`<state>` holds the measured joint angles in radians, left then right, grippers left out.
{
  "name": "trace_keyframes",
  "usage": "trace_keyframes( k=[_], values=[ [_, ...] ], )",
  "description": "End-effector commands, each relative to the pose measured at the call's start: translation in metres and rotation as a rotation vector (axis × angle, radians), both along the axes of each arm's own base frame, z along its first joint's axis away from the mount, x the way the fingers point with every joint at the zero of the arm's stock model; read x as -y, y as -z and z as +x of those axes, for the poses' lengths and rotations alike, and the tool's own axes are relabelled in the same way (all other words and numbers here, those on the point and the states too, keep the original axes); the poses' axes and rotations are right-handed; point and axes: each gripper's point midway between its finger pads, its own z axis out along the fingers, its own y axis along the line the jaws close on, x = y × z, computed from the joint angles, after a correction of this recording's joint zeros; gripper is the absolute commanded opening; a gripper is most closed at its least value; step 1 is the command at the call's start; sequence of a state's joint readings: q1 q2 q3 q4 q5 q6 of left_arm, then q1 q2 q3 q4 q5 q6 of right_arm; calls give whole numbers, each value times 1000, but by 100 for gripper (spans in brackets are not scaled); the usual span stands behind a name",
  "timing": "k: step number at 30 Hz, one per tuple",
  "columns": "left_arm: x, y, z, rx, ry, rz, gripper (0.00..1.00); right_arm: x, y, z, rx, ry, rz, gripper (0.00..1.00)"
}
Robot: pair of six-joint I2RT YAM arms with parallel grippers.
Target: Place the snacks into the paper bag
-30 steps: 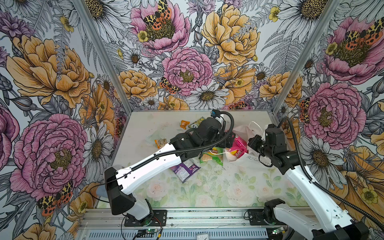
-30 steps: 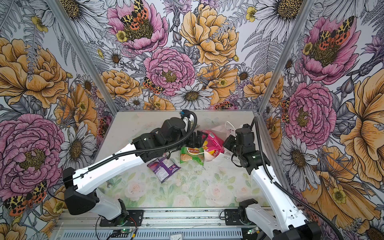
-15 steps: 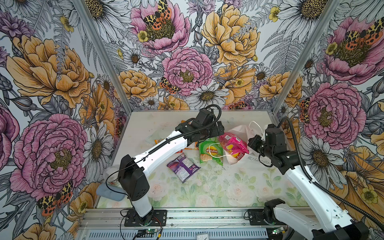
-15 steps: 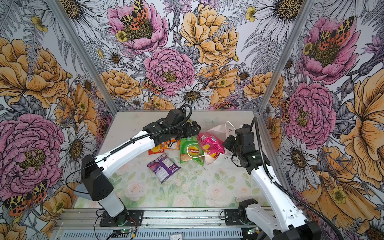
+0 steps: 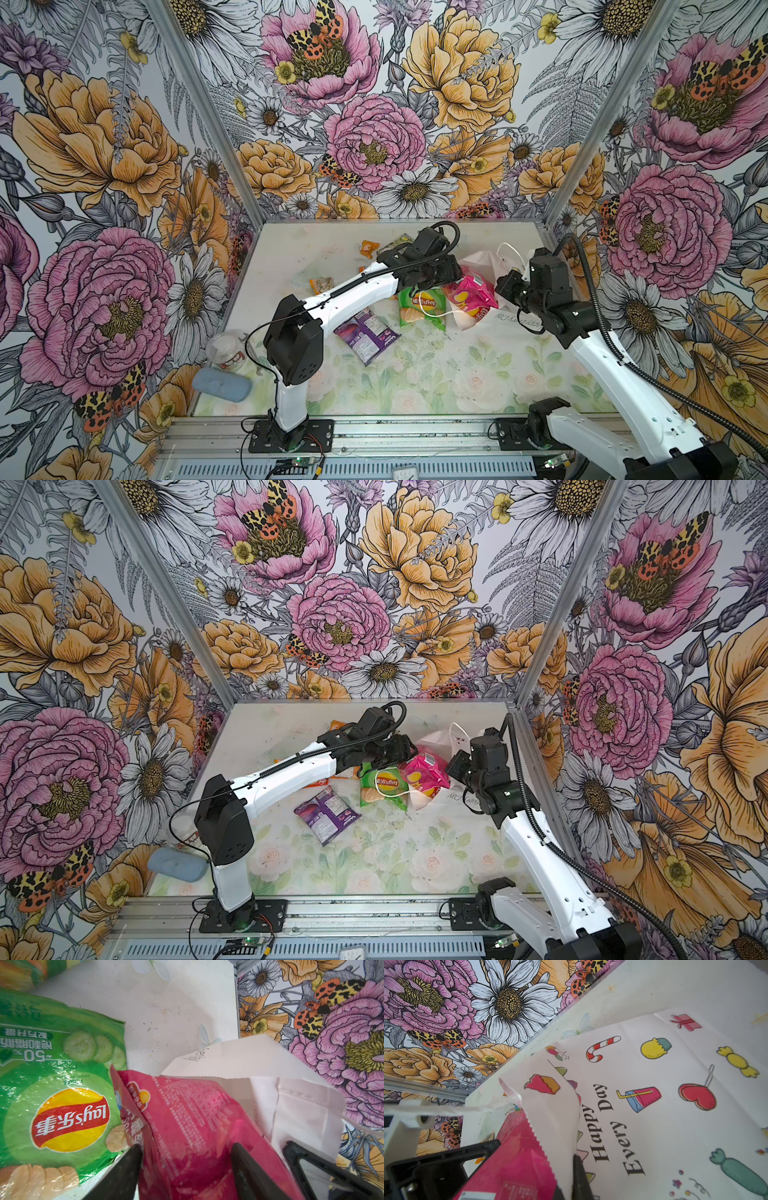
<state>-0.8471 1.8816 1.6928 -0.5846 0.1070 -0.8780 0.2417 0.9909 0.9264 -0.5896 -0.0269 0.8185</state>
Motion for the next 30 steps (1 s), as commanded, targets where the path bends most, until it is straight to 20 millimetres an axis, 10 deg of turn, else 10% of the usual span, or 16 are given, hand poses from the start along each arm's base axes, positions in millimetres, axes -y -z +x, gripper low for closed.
trace_keyframes(
  k=[1,11,30],
  values=[
    [13,-22,-4,42,42,-51,55,-8,-24,12,83,-20,12,0],
    [18,-63,-7,183,62,-46,15,-34,-44,19,111,-71,17,0],
    [2,-101,-1,344,23,179,3,-45,-68,19,138,-96,164,0]
  ],
)
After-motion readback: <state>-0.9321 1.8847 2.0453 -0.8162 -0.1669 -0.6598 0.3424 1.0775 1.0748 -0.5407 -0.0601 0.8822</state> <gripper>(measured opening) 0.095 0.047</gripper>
